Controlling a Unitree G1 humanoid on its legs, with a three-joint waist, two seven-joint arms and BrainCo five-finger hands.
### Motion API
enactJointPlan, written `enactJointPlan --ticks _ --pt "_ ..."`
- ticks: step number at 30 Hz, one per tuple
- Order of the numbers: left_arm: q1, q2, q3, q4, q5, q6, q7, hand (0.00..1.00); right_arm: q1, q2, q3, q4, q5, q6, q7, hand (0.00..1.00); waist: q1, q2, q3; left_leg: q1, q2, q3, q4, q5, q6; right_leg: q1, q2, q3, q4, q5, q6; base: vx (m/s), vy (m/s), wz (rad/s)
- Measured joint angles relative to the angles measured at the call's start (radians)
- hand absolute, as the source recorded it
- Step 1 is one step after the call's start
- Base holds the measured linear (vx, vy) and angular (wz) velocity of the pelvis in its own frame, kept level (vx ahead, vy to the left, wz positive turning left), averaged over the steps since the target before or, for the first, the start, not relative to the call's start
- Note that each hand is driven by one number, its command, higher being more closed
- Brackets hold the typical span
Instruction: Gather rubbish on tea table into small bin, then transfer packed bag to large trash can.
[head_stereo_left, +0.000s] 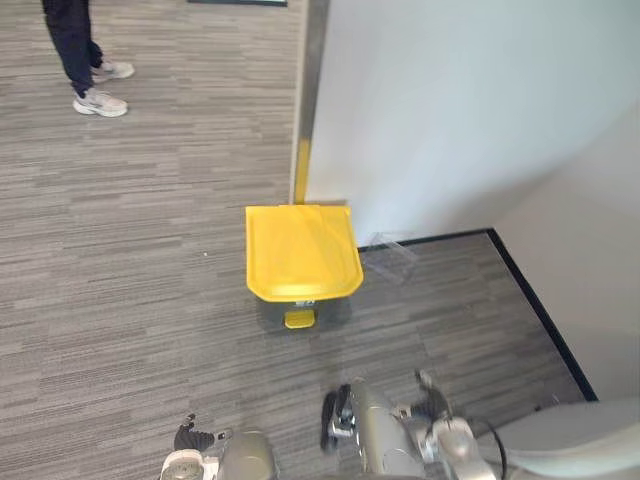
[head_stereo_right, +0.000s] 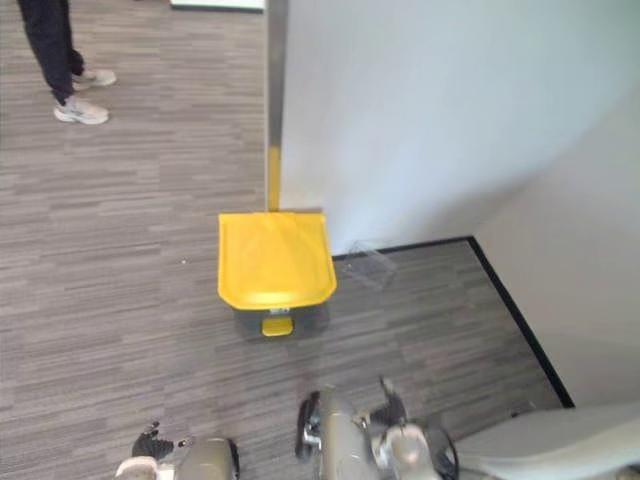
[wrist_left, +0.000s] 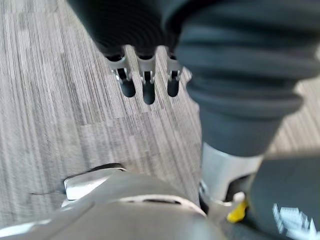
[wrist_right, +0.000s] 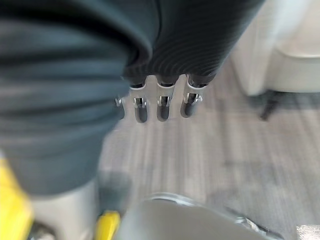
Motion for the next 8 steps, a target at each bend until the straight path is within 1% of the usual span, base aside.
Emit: enactJointPlan --ticks 1,2,3,4,6,7,8 --pt "0.003 -0.024 0.019 0.006 0.003 0.001 0.000 0.00 -0.007 0.006 -0.041 0.045 0.002 0.005 -0.015 0.00 0.008 0.024 -0.041 -0.008 0.015 0.026 -0.022 0.018 -0.024 0.037 0.033 -0.003 -0.148 -0.036 -0.048 0.00 -0.174 -0.71" --pt "0.001 -0.039 0.028 0.011 0.003 0.001 0.000 0.00 -0.017 -0.001 -0.060 0.067 0.007 0.007 -0.020 0.00 0.008 0.045 -0.048 -0.006 0.027 0.029 -0.035 0.027 -0.026 0.039 0.046 -0.004 -0.170 -0.014 -0.052 0.00 -0.102 -0.59" --pt "0.003 -0.055 0.038 0.027 0.002 0.000 0.001 0.00 -0.032 -0.005 -0.087 0.107 0.022 0.010 -0.032 0.00 0.008 0.072 -0.075 -0.004 0.035 0.036 -0.076 0.048 -0.032 0.045 0.065 0.002 -0.215 0.011 -0.058 -0.02 -0.052 -0.28" --pt "0.003 -0.062 0.037 0.041 -0.002 -0.001 0.002 0.00 -0.034 -0.008 -0.108 0.138 0.044 0.013 -0.037 0.00 0.006 0.084 -0.095 0.006 0.035 0.041 -0.113 0.068 -0.036 0.047 0.073 0.007 -0.243 0.026 -0.059 0.01 -0.038 -0.17" --pt "-0.001 -0.072 0.036 0.062 -0.012 -0.002 0.002 0.00 -0.041 -0.017 -0.123 0.181 0.067 0.020 -0.046 0.00 0.004 0.103 -0.110 0.049 0.033 0.044 -0.179 0.110 -0.046 0.079 0.083 0.005 -0.299 0.055 -0.063 0.05 -0.024 -0.03" --pt "-0.004 -0.075 0.036 0.076 -0.026 -0.002 0.002 0.00 -0.048 -0.023 -0.128 0.204 0.086 0.021 -0.050 0.00 0.002 0.105 -0.118 0.066 0.032 0.044 -0.213 0.130 -0.052 0.097 0.089 0.006 -0.330 0.071 -0.062 0.00 0.000 0.00" --pt "-0.006 -0.075 0.036 0.080 -0.029 -0.002 0.002 0.00 -0.052 -0.023 -0.134 0.214 0.088 0.023 -0.050 0.00 0.002 0.112 -0.121 0.071 0.031 0.044 -0.220 0.133 -0.053 0.103 0.091 0.006 -0.340 0.076 -0.062 0.00 0.000 0.00"
